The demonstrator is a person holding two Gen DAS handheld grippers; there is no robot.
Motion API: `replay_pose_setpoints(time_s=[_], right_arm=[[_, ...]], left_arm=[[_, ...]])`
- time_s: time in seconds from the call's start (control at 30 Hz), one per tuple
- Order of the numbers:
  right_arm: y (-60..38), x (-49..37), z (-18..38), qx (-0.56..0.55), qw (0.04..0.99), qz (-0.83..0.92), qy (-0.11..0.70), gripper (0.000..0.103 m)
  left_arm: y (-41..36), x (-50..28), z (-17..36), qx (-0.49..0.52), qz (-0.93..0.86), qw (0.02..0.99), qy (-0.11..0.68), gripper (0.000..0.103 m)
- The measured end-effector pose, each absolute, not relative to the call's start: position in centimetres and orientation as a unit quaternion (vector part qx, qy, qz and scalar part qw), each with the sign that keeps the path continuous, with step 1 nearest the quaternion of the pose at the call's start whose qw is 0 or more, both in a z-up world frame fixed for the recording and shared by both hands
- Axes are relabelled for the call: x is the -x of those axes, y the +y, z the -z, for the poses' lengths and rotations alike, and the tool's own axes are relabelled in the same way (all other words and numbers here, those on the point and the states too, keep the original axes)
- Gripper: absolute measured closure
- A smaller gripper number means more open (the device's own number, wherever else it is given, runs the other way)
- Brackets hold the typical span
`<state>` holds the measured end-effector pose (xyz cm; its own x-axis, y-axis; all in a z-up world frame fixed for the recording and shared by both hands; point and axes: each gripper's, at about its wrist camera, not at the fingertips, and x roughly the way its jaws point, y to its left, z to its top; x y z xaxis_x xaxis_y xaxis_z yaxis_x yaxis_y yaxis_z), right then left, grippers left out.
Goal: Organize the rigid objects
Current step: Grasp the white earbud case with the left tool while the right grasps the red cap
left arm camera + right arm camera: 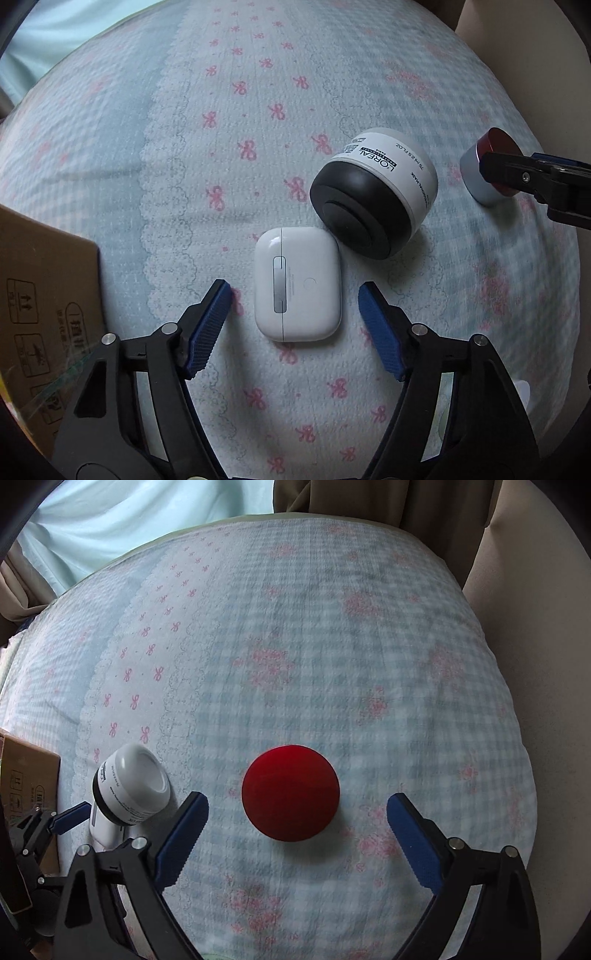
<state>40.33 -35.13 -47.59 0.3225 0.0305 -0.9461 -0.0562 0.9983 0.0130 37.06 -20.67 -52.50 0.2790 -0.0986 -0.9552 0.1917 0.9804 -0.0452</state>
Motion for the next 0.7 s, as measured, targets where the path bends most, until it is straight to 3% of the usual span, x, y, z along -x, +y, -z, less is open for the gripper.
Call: replay_pose_setpoints(time_s=[0.17,0.23,0.37,0.7], right_arm=[[-34.4,-40.8,48.6,0.024,0.814,-0.019,0.58,0.012],[-34.2,-41.2,49.2,0.026,0.808,-0.021,0.588,0.029],[-33.8,-41.4,50.0,0.046,0.796,-0.001,0.603,0.051],[-34.2,-41.3,49.4,0.033,0.798,0.0,0.601,0.053]], left_arm=[[-21.0,-37.3,52.5,-0.044,0.091,0.798,0.594,0.05],[-21.0,-37.5,52.4,-0.042,0.093,0.795,0.598,0.062],[-20.7,-37.8,52.1,-0.034,0.093,0.79,0.605,0.062],[-20.5,-38.1,50.3,-0.034,0.093,0.806,0.583,0.062]])
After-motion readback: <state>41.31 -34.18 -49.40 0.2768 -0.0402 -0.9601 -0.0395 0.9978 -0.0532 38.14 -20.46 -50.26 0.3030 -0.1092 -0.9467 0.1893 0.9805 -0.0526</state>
